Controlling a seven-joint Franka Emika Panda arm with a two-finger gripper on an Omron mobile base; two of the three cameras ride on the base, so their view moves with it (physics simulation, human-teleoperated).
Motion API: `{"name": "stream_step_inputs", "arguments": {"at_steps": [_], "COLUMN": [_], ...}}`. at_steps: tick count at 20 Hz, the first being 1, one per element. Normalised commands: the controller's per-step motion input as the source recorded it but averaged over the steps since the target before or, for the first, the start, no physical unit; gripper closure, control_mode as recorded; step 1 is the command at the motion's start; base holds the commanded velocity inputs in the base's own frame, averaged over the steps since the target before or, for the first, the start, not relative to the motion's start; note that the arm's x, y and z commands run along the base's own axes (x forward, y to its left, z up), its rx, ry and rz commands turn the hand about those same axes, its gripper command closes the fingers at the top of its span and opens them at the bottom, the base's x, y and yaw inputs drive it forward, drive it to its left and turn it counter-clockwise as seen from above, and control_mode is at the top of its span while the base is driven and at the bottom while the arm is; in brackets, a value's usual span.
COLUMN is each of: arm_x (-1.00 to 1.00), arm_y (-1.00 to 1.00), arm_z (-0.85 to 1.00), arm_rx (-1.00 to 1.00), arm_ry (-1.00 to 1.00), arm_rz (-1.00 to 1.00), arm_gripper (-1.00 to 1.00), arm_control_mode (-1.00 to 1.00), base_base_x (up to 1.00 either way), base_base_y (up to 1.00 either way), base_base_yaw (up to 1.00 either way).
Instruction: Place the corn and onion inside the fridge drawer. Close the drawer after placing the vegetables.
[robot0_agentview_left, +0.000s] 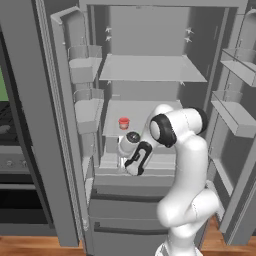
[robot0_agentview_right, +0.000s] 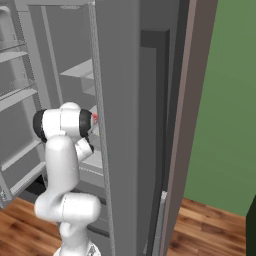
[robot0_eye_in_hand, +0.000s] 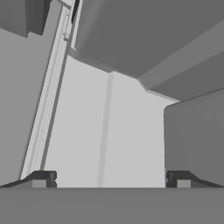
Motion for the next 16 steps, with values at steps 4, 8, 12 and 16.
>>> {"name": "stream_step_inputs", "arguments": {"at_steps": [4, 8, 12, 16], "arm_x": [0.61, 0.65, 0.6, 0.32], "arm_y": [0.0, 0.0, 0.0, 0.0], "arm_z": [0.0, 0.0, 0.03, 0.06], "arm_rx": [0.0, 0.0, 0.0, 0.0], "arm_ry": [-0.01, -0.03, -0.01, 0.0], "arm_rz": [0.0, -0.02, -0.03, -0.04], "arm_gripper": [-1.0, -1.0, -1.0, -1.0], "arm_control_mode": [-1.0, -1.0, -1.0, -1.0], "base_base_x": [0.0, 0.0, 0.0, 0.0], "base_base_y": [0.0, 0.0, 0.0, 0.0], "base_base_yaw": [0.0, 0.0, 0.0, 0.0]}}
